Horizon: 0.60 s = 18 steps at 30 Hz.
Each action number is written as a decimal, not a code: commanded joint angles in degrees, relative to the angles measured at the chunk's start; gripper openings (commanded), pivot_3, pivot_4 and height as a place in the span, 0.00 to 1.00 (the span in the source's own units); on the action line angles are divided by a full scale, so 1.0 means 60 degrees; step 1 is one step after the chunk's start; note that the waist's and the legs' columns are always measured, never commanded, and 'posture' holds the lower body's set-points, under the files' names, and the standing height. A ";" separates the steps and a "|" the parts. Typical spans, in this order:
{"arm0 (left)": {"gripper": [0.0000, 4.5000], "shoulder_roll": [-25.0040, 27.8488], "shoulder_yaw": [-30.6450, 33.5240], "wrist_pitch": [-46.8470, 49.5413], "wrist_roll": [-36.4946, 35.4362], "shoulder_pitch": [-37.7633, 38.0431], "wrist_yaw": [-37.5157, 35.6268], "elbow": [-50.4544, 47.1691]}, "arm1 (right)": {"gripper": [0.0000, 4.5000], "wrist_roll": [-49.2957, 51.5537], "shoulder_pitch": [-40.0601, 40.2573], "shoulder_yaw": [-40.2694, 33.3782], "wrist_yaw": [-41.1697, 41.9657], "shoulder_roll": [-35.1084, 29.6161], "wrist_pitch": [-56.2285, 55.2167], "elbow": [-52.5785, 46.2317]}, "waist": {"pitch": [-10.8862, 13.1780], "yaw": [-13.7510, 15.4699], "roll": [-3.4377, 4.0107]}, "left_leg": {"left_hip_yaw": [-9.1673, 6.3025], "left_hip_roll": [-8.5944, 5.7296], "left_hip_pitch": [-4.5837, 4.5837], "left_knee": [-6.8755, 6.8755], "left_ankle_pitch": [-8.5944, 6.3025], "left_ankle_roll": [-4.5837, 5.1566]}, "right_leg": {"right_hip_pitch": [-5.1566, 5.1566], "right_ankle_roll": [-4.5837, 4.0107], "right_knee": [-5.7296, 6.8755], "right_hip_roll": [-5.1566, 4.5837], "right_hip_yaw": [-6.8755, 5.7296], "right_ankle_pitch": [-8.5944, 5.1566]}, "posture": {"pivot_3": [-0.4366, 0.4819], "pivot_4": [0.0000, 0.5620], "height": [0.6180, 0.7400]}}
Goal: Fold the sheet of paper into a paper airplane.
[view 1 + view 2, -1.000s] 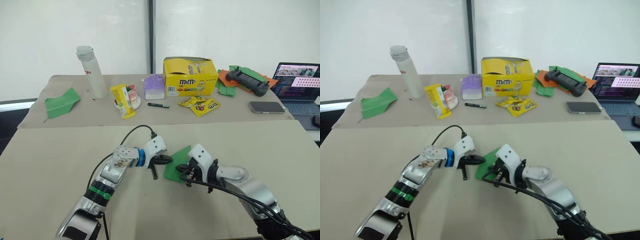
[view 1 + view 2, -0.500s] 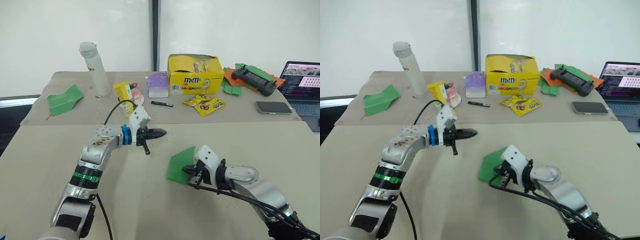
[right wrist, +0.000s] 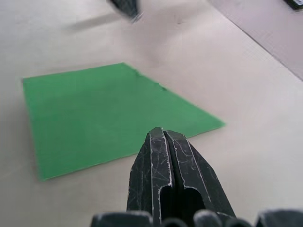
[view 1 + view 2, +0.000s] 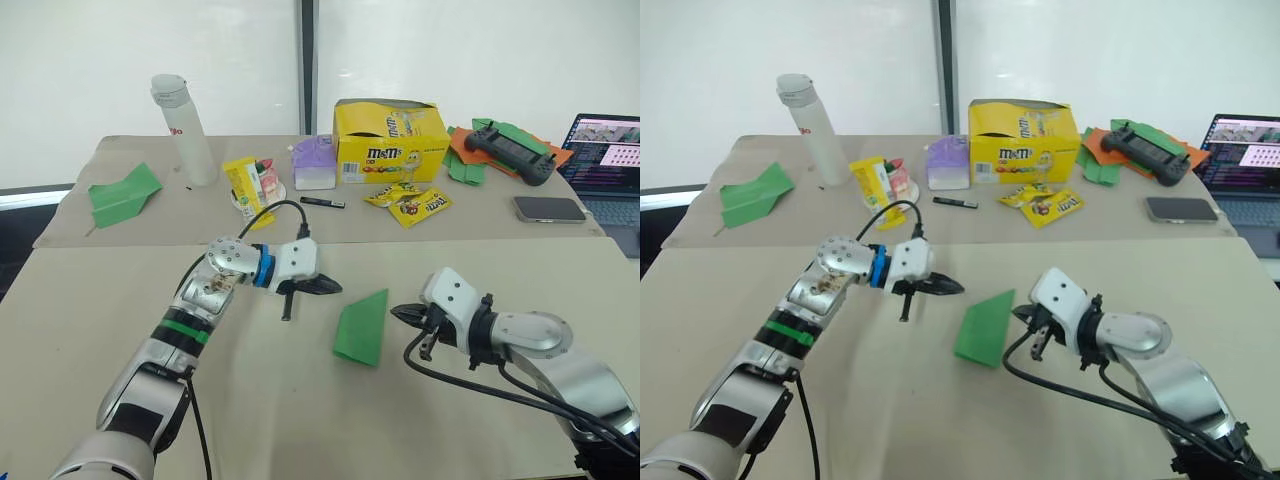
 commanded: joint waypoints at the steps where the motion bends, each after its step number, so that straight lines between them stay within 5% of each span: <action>1: 0.00 -0.0178 -0.0277 -0.2349 0.0474 -0.0632 -0.0381 0.1093 | 0.01 -0.0061 0.0037 -0.0216 -0.0196 -0.0017 -0.0003 -0.0294 | 0.0001 0.0017 -0.0001 | 0.0000 -0.0001 -0.0002 0.0001 0.0000 0.0000 | -0.0001 0.0000 0.0000 -0.0002 0.0000 0.0000 | 0.48 0.27 1.00; 2: 0.00 -0.0252 -0.0333 -0.2877 0.0574 -0.0793 -0.0430 0.1479 | 0.01 -0.0065 0.0048 -0.0223 -0.0249 0.0003 0.0017 -0.0305 | 0.0001 0.0020 -0.0001 | 0.0002 -0.0002 -0.0005 0.0003 0.0000 0.0000 | -0.0003 0.0001 0.0000 -0.0002 0.0000 0.0000 | 0.48 0.27 1.00; 9: 0.55 -0.0688 -0.0775 -0.6524 0.2062 -0.2056 0.0500 0.4138 | 0.00 -0.0133 0.0365 -0.0438 -0.0720 0.0023 0.0237 -0.0512 | 0.0008 0.0044 -0.0012 | 0.0015 -0.0010 -0.0023 0.0016 0.0001 0.0002 | -0.0012 0.0008 0.0003 0.0000 -0.0003 0.0004 | 0.48 0.27 1.00; 18: 0.55 -0.1327 -0.1328 -0.8828 0.4096 -0.2986 0.3358 0.6089 | 0.00 -0.0236 0.0579 -0.0780 -0.1286 0.0139 0.0464 -0.0623 | 0.0023 0.0066 -0.0037 | 0.0021 -0.0033 -0.0033 0.0048 0.0002 0.0004 | -0.0010 0.0021 0.0017 0.0004 -0.0008 0.0010 | 0.48 0.27 1.00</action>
